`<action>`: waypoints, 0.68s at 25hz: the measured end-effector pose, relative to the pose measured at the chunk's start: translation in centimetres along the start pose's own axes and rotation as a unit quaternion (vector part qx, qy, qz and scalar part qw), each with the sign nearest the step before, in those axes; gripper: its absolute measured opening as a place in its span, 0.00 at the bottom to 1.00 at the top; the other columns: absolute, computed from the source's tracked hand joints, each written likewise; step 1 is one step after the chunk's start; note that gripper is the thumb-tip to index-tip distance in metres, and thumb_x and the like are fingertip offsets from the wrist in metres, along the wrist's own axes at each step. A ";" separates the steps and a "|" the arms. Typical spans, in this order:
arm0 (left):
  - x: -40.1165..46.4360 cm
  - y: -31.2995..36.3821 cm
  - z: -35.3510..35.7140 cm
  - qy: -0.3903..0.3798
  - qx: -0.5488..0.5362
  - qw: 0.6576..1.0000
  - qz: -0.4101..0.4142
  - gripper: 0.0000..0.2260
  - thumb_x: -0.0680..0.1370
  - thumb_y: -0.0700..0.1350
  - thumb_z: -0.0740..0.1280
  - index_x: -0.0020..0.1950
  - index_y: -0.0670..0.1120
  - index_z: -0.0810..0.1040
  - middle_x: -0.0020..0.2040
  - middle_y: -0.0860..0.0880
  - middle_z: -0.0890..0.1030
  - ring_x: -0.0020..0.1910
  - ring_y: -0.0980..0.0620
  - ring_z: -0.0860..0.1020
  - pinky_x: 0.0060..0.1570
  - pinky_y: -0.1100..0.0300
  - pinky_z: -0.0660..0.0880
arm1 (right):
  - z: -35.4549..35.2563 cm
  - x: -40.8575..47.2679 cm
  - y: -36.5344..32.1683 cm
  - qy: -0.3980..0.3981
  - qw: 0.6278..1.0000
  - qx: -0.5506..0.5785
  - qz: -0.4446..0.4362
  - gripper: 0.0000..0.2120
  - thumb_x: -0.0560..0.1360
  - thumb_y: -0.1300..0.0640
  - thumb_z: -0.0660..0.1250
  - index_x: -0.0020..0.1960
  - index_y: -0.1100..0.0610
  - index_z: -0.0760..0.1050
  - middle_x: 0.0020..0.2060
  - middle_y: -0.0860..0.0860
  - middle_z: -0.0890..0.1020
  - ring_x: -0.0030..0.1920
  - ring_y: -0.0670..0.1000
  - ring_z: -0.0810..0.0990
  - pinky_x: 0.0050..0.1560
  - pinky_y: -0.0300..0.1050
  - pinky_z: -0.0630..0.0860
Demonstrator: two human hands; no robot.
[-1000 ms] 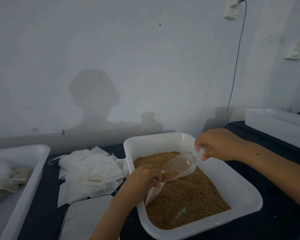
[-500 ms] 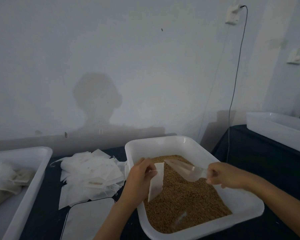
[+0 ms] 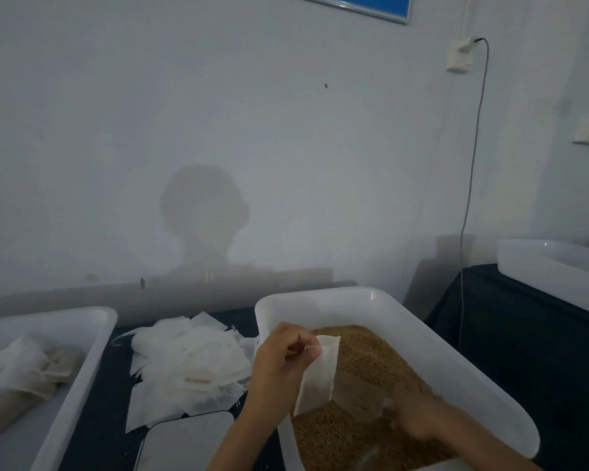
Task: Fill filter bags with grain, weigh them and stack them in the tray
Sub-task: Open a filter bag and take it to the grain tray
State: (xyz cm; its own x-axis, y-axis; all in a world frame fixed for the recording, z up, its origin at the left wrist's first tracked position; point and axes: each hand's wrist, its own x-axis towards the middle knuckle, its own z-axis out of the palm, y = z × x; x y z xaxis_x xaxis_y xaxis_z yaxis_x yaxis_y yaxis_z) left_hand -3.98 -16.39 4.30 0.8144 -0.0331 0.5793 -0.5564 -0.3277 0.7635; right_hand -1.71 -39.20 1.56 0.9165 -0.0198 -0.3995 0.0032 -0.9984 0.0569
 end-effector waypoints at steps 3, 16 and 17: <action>-0.4 0.5 -0.5 0.010 -0.020 0.999 -0.039 0.12 0.75 0.37 0.69 0.37 0.54 0.77 0.46 0.58 0.81 0.46 0.59 0.77 0.46 0.69 0.74 | -0.5 -0.5 -0.9 0.041 0.997 -0.065 0.017 0.27 0.80 0.51 0.58 0.75 0.59 0.56 0.74 0.59 0.56 0.73 0.61 0.55 0.72 0.59 0.53; -4.2 2.1 -11.0 0.126 -0.024 0.988 -0.082 0.07 0.77 0.39 0.66 0.40 0.49 0.77 0.32 0.55 0.80 0.33 0.61 0.76 0.34 0.70 0.70 | -2.4 -6.6 -16.4 0.081 0.740 0.573 -0.342 0.16 0.67 0.43 0.71 0.51 0.48 0.79 0.47 0.45 0.85 0.48 0.44 0.83 0.46 0.36 0.78; -5.0 1.5 -12.0 0.137 -0.015 0.986 -0.092 0.08 0.77 0.40 0.66 0.40 0.50 0.77 0.32 0.55 0.80 0.33 0.60 0.76 0.34 0.69 0.71 | -2.2 -6.9 -18.0 0.103 0.740 0.572 -0.339 0.11 0.68 0.49 0.73 0.49 0.50 0.80 0.43 0.48 0.86 0.45 0.45 0.83 0.43 0.35 0.78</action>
State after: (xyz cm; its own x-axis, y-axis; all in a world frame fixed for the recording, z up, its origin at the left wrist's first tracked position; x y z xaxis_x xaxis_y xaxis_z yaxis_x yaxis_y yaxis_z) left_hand -10.81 -5.35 5.98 0.8298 0.2820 0.4816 -0.4104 -0.2764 0.8690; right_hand -7.21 -20.95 5.29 0.9015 0.3972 0.1720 0.2565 -0.1701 -0.9514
